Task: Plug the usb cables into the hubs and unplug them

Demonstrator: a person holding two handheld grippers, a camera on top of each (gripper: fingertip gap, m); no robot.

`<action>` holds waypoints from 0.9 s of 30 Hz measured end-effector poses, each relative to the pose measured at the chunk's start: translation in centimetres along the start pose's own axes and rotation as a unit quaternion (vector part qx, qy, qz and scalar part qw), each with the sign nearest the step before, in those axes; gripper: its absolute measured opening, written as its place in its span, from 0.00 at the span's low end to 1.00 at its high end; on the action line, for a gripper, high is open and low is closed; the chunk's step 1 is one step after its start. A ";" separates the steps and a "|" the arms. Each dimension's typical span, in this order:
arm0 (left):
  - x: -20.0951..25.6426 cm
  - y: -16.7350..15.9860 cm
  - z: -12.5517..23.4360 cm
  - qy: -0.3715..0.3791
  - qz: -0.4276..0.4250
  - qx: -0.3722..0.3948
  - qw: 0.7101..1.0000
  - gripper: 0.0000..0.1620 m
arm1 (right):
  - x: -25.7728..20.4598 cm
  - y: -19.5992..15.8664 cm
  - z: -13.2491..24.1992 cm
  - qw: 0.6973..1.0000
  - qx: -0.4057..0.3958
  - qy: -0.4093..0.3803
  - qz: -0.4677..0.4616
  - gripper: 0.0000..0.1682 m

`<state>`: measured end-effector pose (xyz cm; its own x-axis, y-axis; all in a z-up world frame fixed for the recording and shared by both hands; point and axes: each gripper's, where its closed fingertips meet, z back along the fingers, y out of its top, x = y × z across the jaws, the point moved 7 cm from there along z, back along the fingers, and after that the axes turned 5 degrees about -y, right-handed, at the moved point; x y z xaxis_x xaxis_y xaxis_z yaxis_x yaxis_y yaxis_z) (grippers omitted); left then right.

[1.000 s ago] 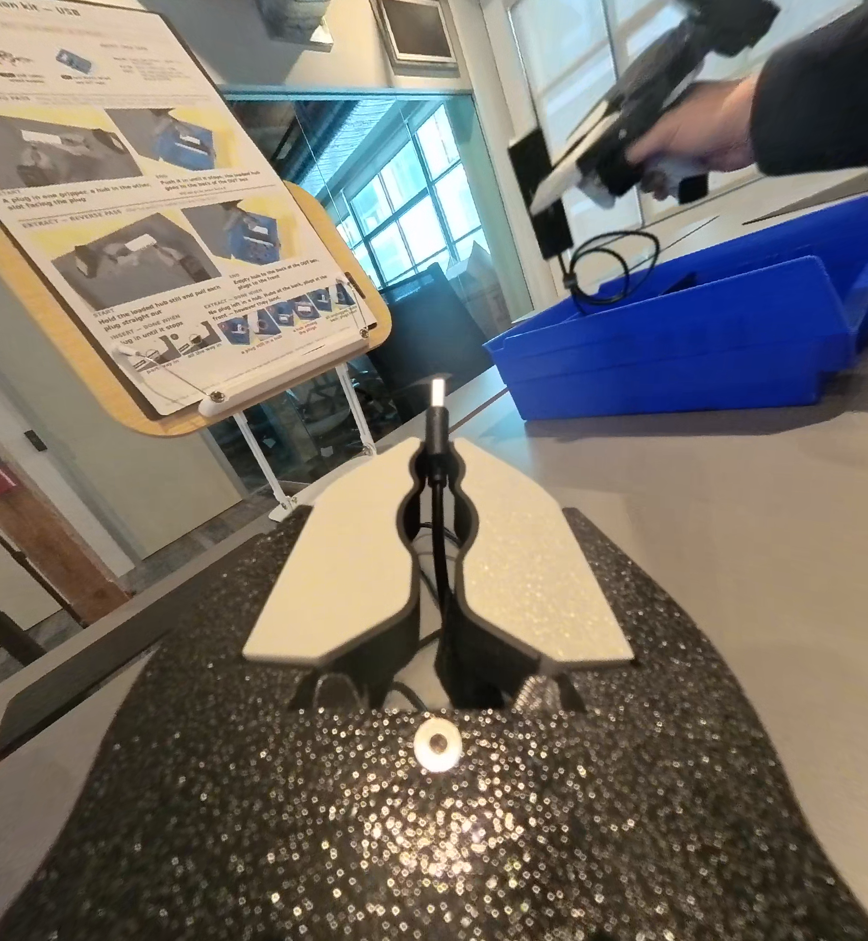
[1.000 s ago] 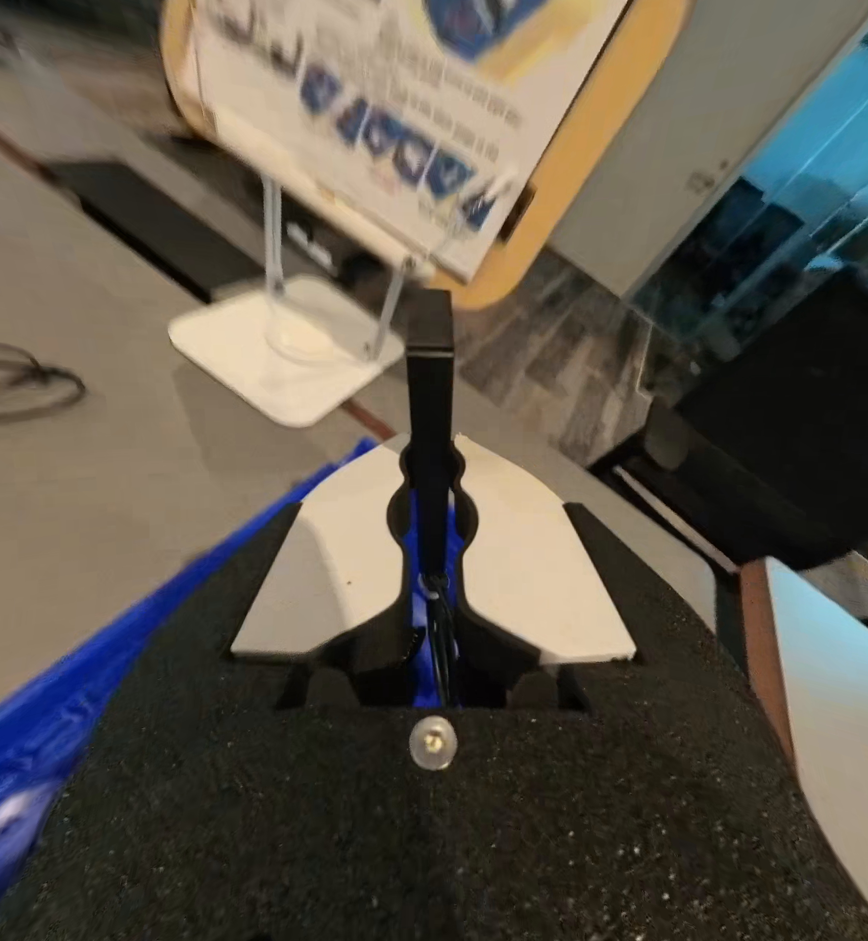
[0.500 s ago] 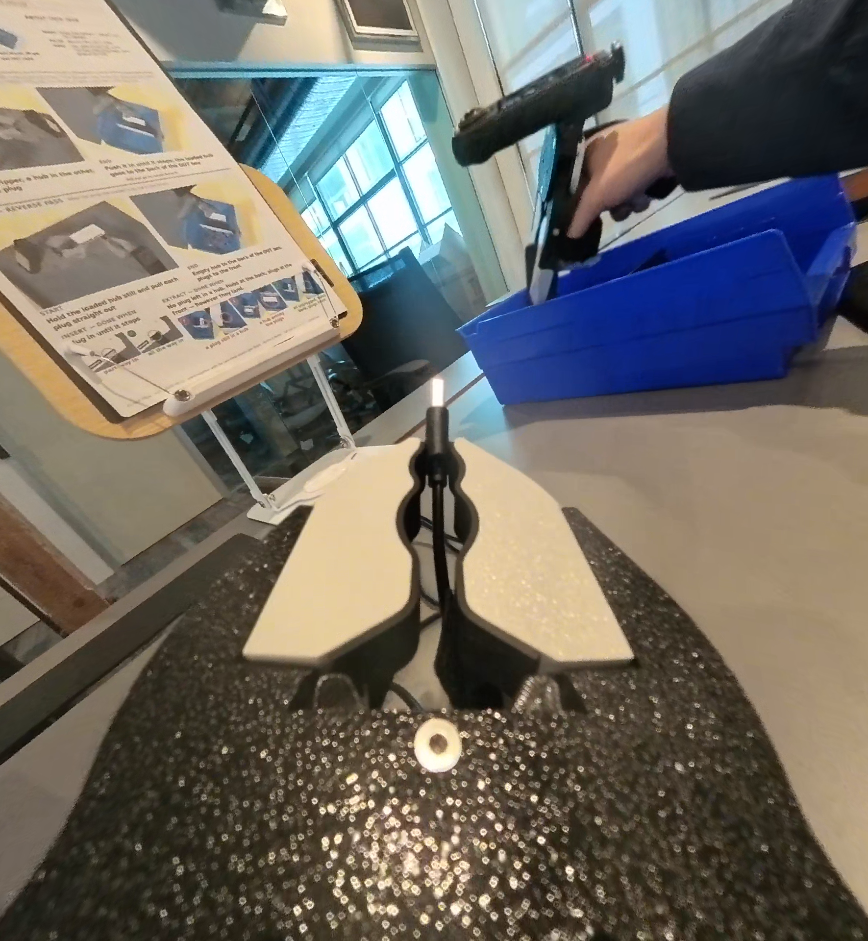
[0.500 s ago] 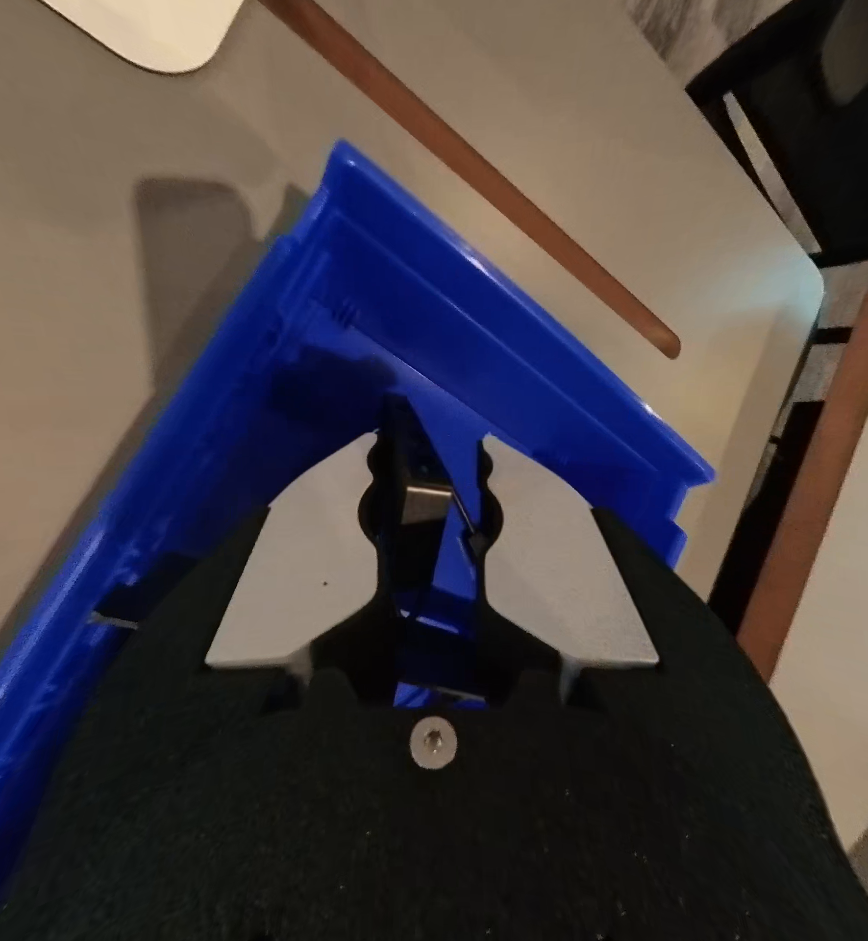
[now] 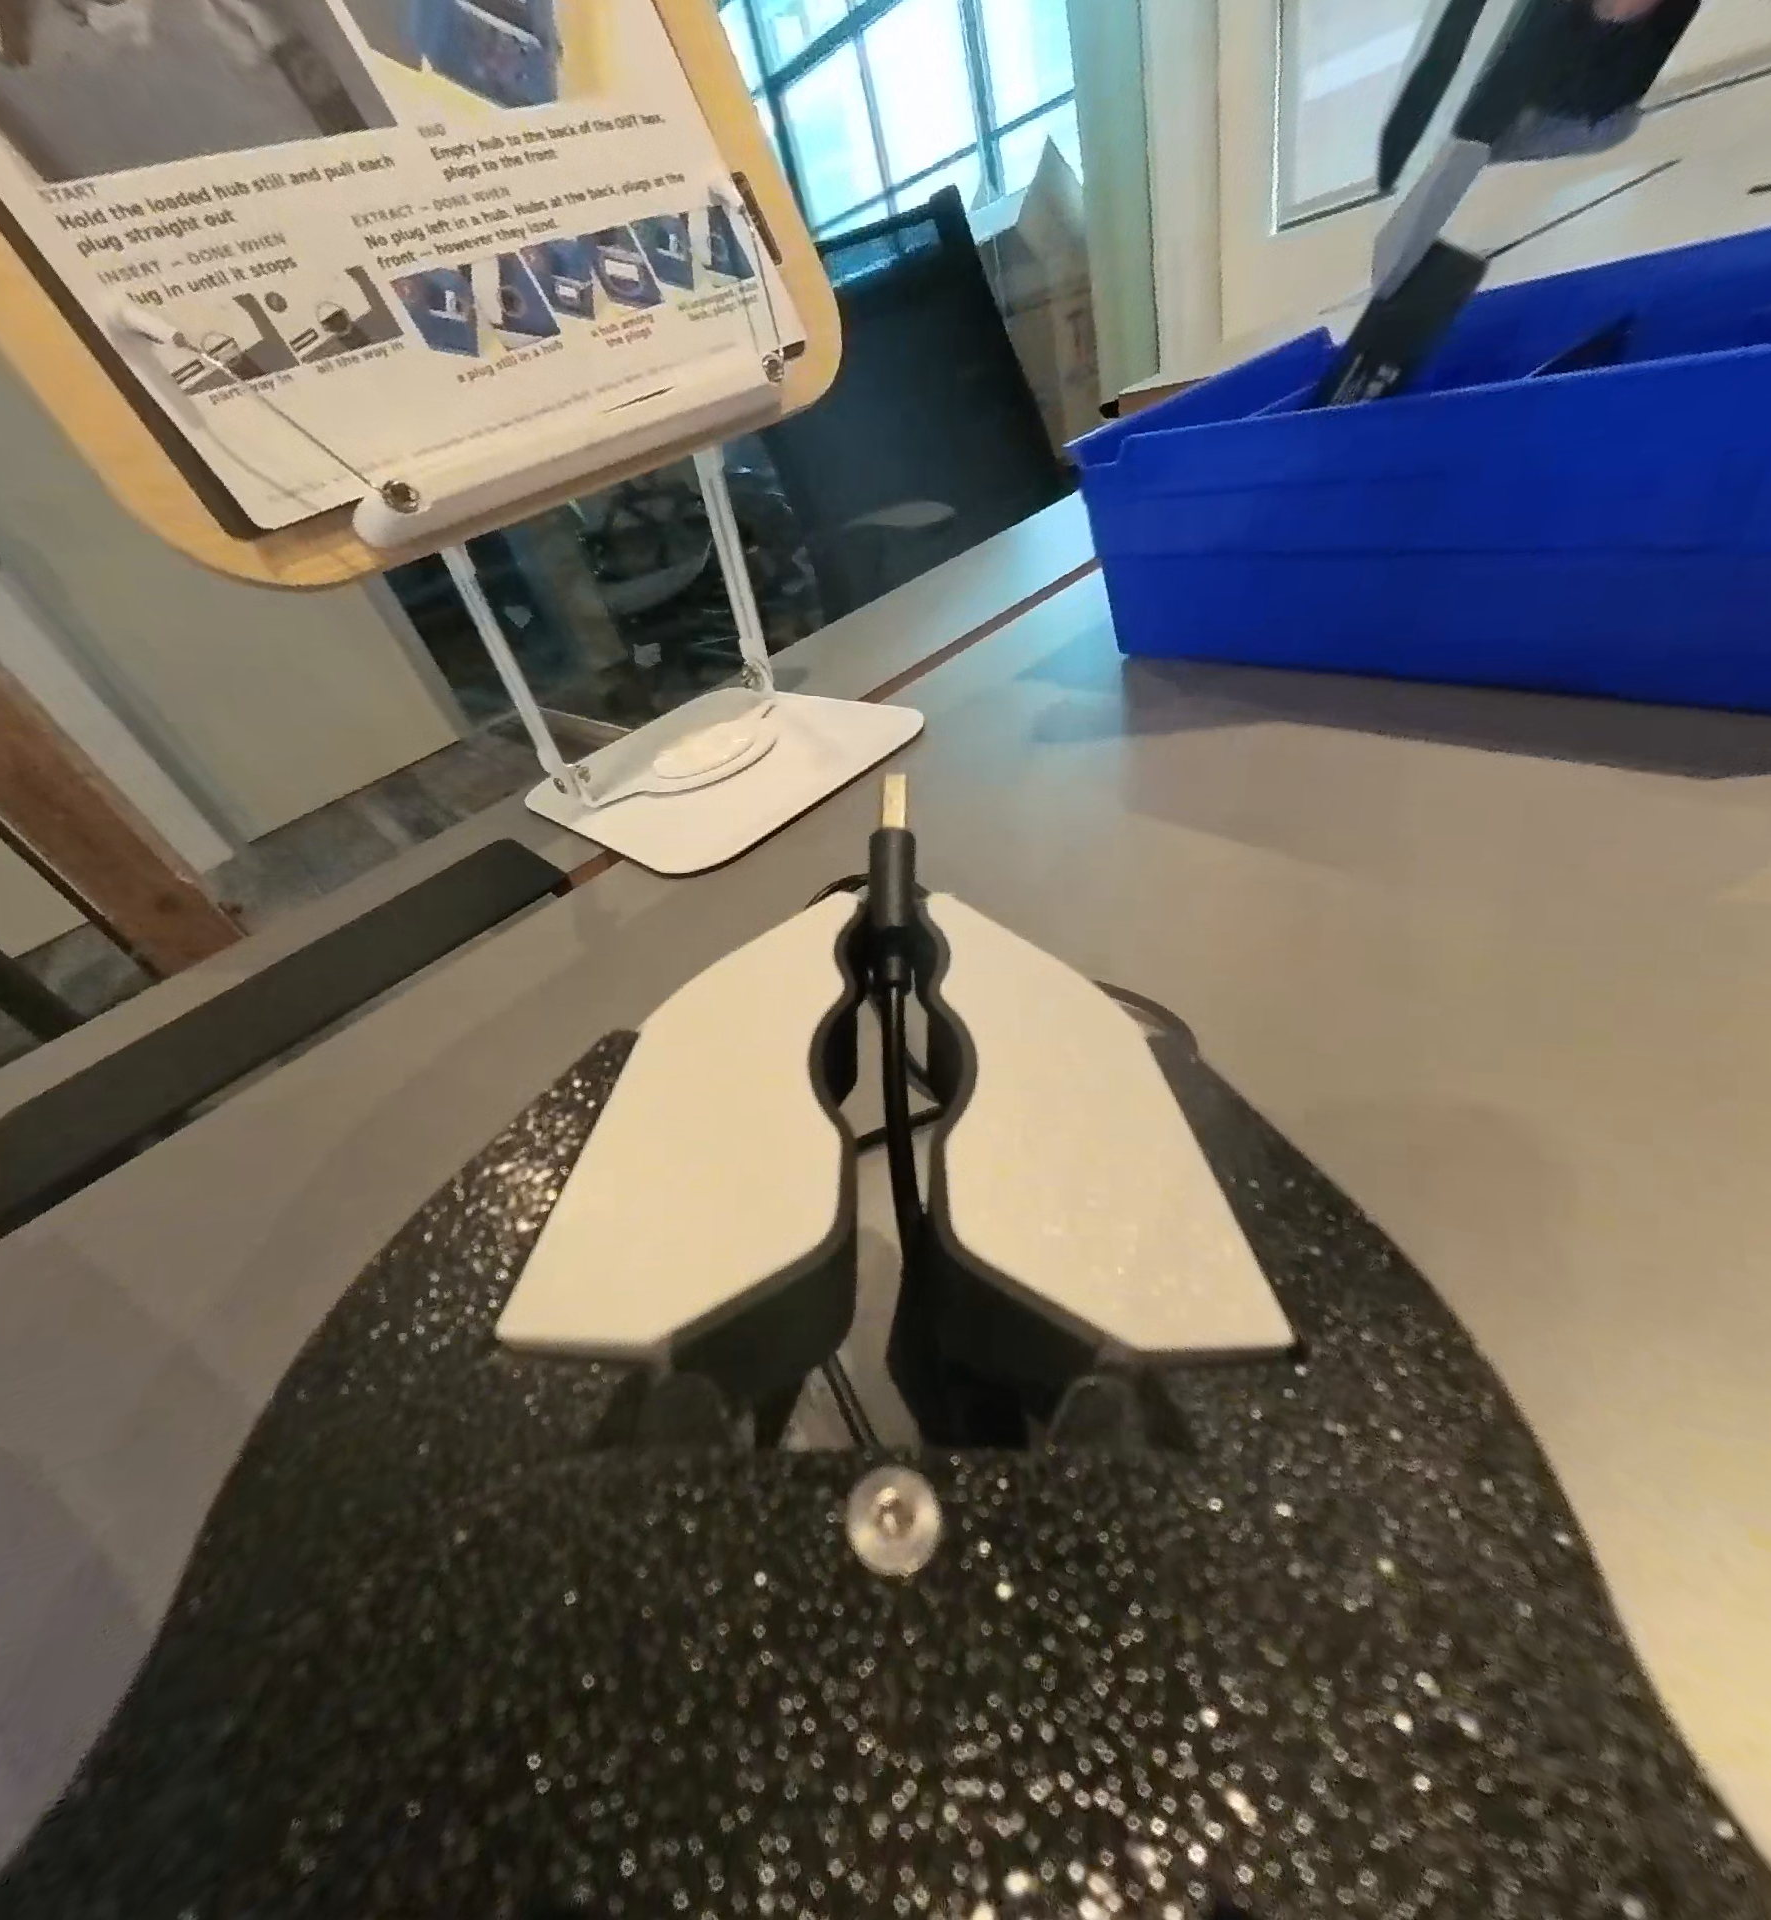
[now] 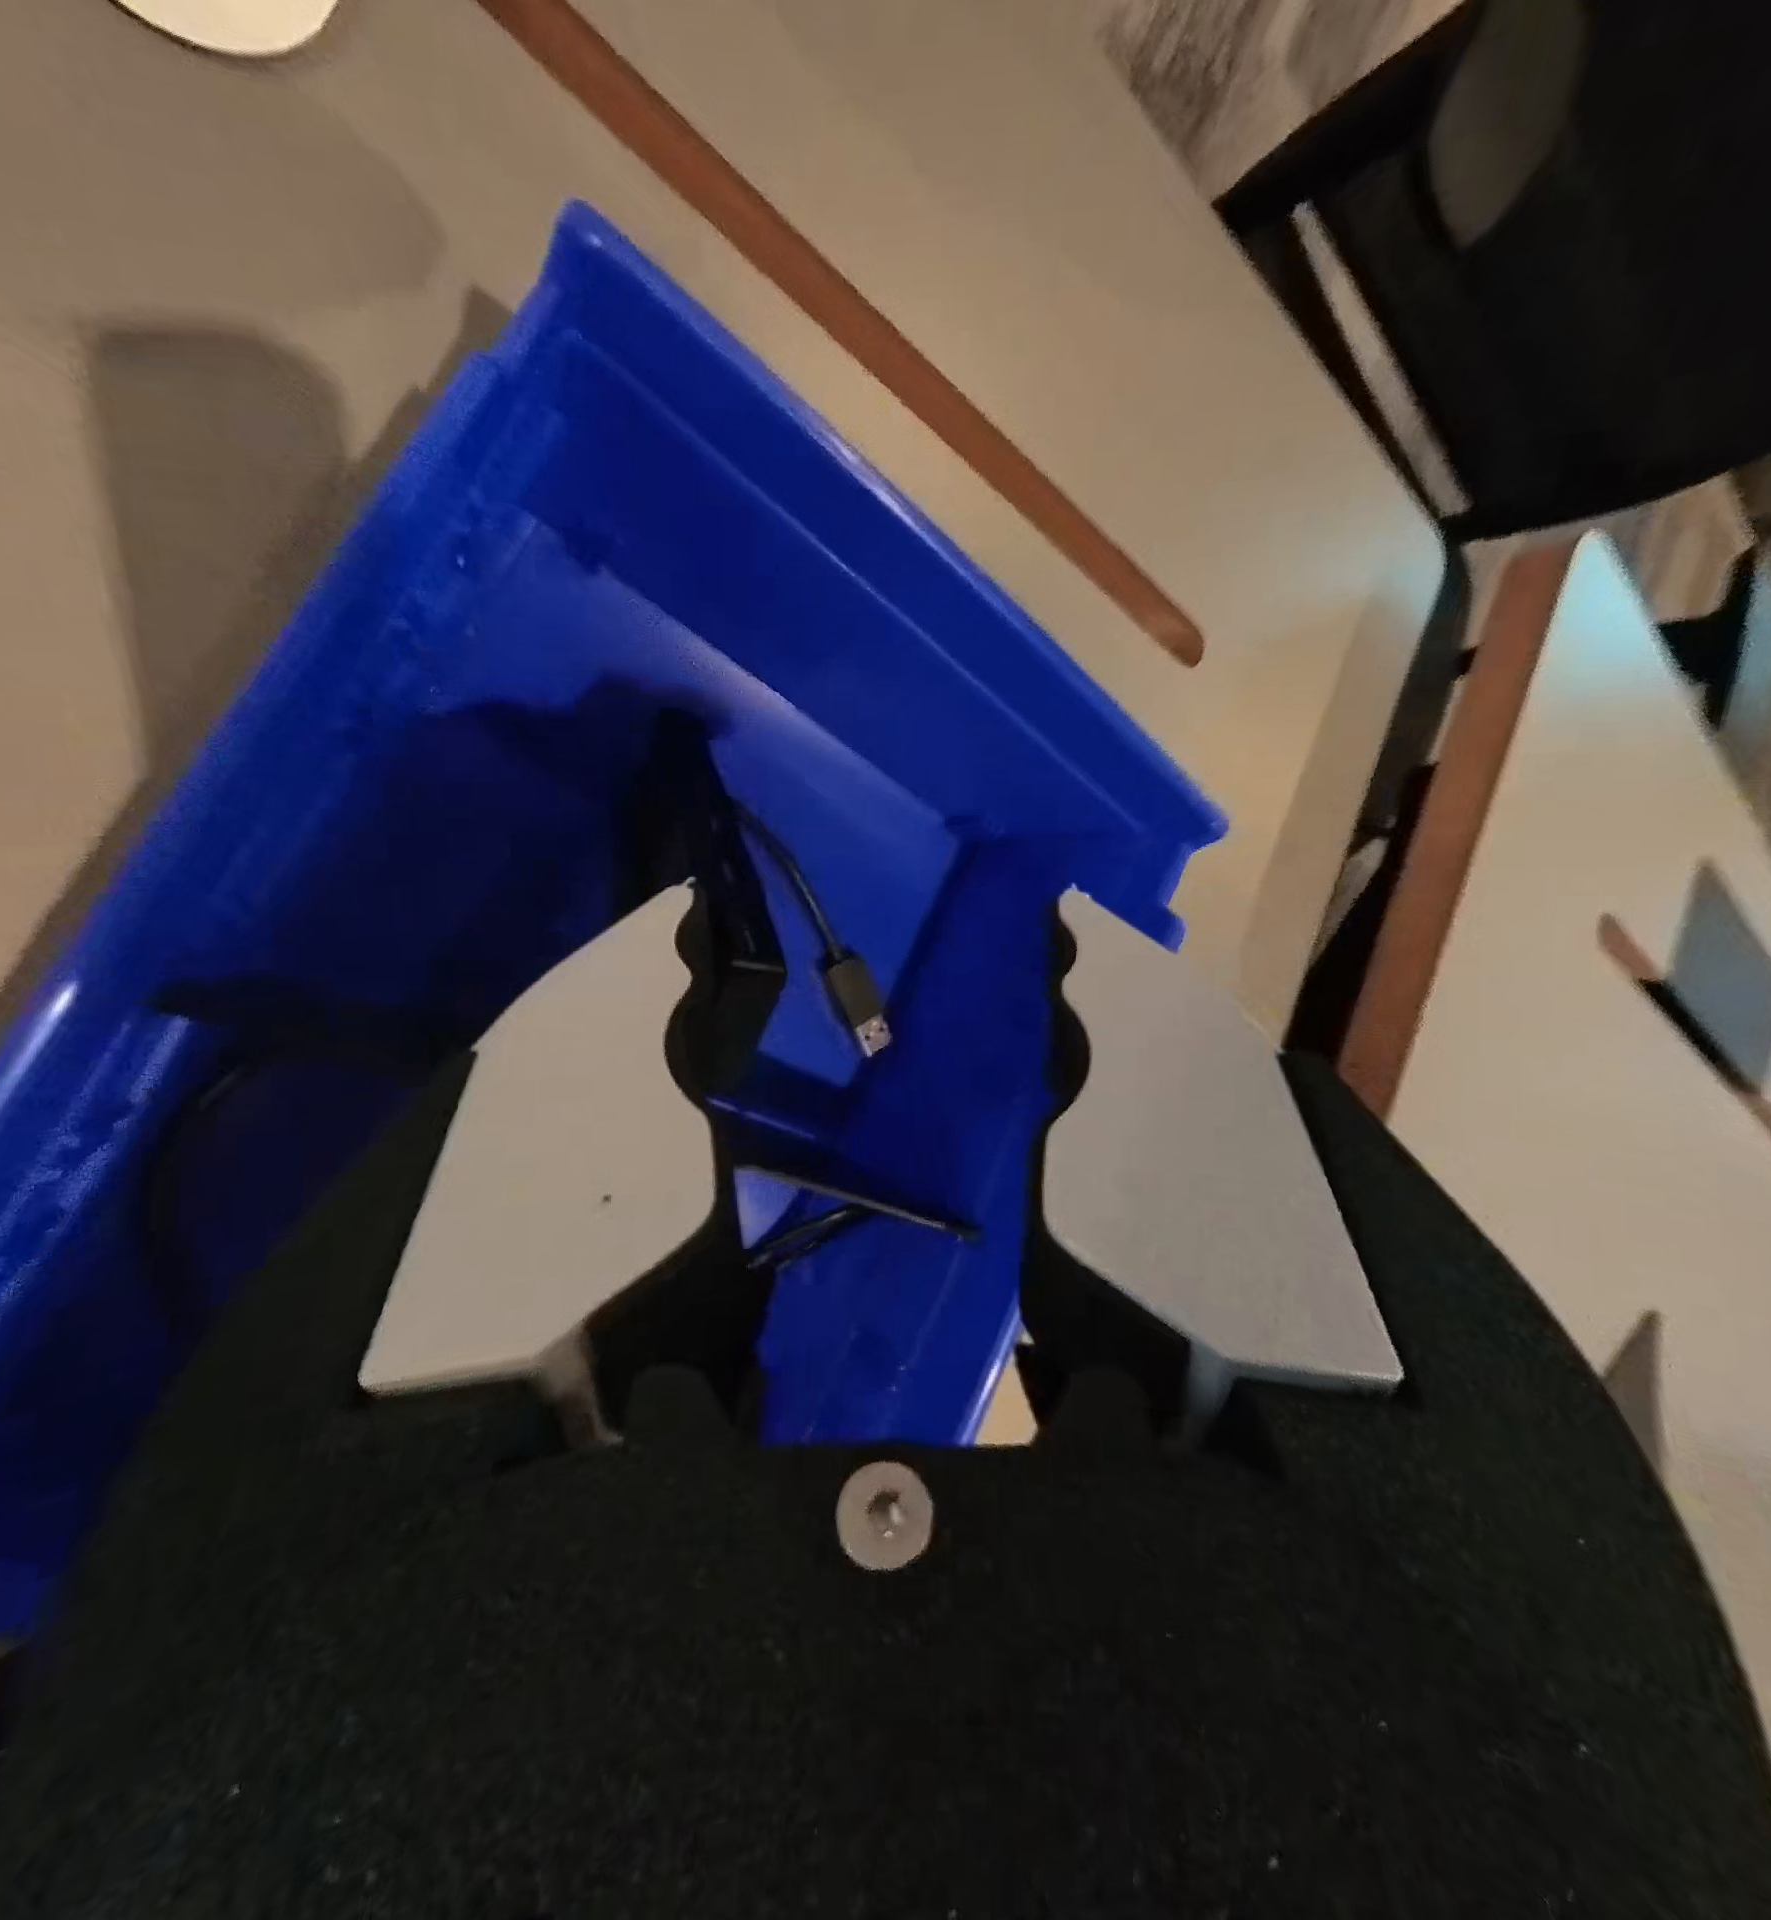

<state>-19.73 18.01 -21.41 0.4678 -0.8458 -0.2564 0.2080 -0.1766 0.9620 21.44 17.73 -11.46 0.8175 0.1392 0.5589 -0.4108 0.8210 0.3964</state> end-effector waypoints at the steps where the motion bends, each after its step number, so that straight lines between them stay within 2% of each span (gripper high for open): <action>1: 0.1 0.0 0.0 -0.002 -0.005 -0.001 1.000 0.04 | 0.1 -0.1 0.0 1.000 -0.001 0.009 -0.014 0.37; 3: 0.2 -0.1 0.0 -0.002 -0.009 -0.010 1.000 0.04 | 0.1 -0.1 0.1 0.999 0.001 0.034 -0.039 0.38; 7: 0.3 -0.2 -0.2 -0.010 -0.006 -0.018 1.000 0.04 | 0.0 -0.8 -0.8 0.996 -0.046 0.062 -0.055 0.41; 10: 0.3 -0.2 -0.2 -0.012 -0.009 -0.018 1.000 0.04 | 0.7 -1.0 -2.3 0.995 -0.054 0.051 -0.071 0.37; 15: 0.5 -0.2 -0.2 -0.015 -0.015 -0.020 1.000 0.04 | 1.3 -1.6 -4.5 0.994 -0.091 -0.009 -0.063 0.29; 20: 0.5 -0.2 -0.2 -0.019 -0.013 -0.023 0.999 0.04 | 2.3 -3.2 -4.9 0.978 -0.190 -0.087 0.007 0.30; 27: 0.6 -0.3 -0.3 -0.026 -0.020 -0.030 0.999 0.04 | 3.4 -2.5 -1.5 0.977 -0.160 -0.135 0.031 0.30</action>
<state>-19.22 17.71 -21.91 0.4133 -0.8639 -0.2877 0.2768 -0.1819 0.9436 25.86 16.97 -11.69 0.6408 0.0776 0.7637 -0.2737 0.9526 0.1329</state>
